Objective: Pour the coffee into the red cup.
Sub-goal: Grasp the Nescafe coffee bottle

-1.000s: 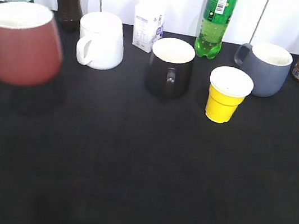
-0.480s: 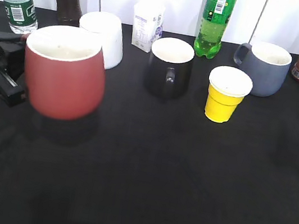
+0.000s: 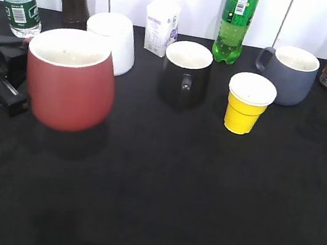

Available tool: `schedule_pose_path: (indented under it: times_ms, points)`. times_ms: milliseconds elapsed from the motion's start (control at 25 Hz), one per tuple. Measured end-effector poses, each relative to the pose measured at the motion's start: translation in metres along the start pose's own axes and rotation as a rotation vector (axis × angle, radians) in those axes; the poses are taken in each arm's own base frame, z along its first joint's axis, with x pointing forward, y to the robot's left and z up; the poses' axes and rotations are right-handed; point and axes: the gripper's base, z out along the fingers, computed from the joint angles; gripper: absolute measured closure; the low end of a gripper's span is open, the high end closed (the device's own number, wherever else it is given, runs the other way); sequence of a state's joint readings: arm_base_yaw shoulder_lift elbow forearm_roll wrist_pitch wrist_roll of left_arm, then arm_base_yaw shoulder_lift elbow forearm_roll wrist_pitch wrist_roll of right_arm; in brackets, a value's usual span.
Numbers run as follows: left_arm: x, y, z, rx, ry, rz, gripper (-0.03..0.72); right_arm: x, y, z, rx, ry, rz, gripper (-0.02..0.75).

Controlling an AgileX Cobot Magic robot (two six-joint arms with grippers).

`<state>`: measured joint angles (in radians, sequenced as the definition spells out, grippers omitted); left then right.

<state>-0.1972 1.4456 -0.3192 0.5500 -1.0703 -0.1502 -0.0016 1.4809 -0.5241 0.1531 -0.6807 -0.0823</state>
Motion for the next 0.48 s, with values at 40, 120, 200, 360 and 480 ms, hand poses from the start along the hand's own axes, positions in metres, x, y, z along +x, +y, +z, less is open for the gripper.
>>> schedule_pose_path:
  times_ms: [40,120,200,360,480]
  points:
    - [0.0,0.0,0.0,-0.001,0.0,-0.001,0.646,0.006,0.0,0.004,0.003,0.011,0.008,0.15]
    - [0.0,0.0,0.0,-0.005,-0.001,-0.003,0.646,0.014,0.003,0.014,-0.021,0.027,-0.018,0.15]
    - [0.0,0.001,0.0,-0.006,-0.001,-0.003,0.646,0.017,0.006,0.025,-0.052,0.037,-0.048,0.15]
    - [0.0,0.001,0.0,-0.008,-0.001,-0.004,0.646,0.017,-0.008,0.044,-0.074,0.036,-0.044,0.15]
    - [0.0,0.001,0.0,-0.009,-0.001,-0.005,0.646,0.026,-0.023,0.066,-0.076,0.055,-0.047,0.15]
